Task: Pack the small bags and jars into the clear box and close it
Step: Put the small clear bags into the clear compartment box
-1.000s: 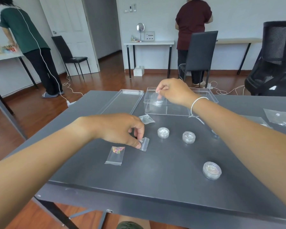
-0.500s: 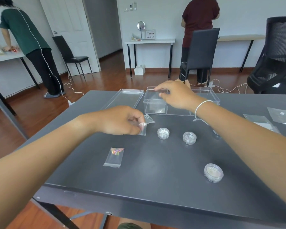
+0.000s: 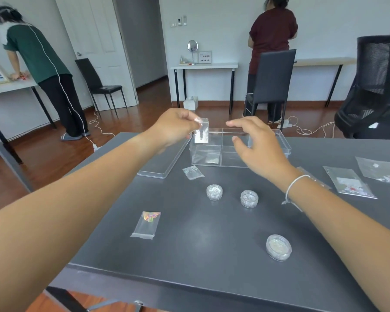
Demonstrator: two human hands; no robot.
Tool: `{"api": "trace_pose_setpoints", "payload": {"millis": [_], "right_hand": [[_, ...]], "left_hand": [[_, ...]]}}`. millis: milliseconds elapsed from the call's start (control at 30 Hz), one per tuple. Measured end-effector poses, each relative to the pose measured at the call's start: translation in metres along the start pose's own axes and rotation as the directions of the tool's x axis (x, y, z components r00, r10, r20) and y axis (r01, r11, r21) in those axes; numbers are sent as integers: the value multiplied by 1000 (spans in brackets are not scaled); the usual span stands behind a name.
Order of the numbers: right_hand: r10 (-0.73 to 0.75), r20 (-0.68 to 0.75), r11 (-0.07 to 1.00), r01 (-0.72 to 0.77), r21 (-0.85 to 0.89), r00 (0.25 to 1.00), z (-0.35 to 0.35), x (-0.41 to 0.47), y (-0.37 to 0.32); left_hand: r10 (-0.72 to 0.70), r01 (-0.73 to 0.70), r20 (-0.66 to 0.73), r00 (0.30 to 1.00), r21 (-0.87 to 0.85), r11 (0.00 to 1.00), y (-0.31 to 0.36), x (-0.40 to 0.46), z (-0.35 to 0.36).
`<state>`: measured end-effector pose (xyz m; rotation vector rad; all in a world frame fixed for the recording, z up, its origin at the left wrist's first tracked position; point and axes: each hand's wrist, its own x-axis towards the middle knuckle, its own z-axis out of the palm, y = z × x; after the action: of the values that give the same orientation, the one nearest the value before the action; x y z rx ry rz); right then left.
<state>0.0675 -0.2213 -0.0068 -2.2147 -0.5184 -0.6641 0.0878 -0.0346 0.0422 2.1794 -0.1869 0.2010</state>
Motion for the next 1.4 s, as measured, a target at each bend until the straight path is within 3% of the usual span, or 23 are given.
{"api": "trace_pose_setpoints", "payload": {"millis": [433, 767, 1100, 1400], "right_hand": [[19, -12, 1000, -19, 16, 1000, -3, -4, 3], [13, 1, 1000, -13, 18, 1000, -5, -5, 1], [-68, 65, 998, 68, 5, 996, 6, -8, -10], [-136, 254, 986, 156, -63, 958, 28, -10, -26]], "left_hand": [[-19, -8, 100, 995, 266, 964, -17, 40, 29], [53, -125, 163, 985, 471, 873, -12, 34, 29], [269, -290, 111, 957, 415, 862, -26, -21, -5], [175, -249, 236, 956, 333, 909, -45, -100, -29]]}}
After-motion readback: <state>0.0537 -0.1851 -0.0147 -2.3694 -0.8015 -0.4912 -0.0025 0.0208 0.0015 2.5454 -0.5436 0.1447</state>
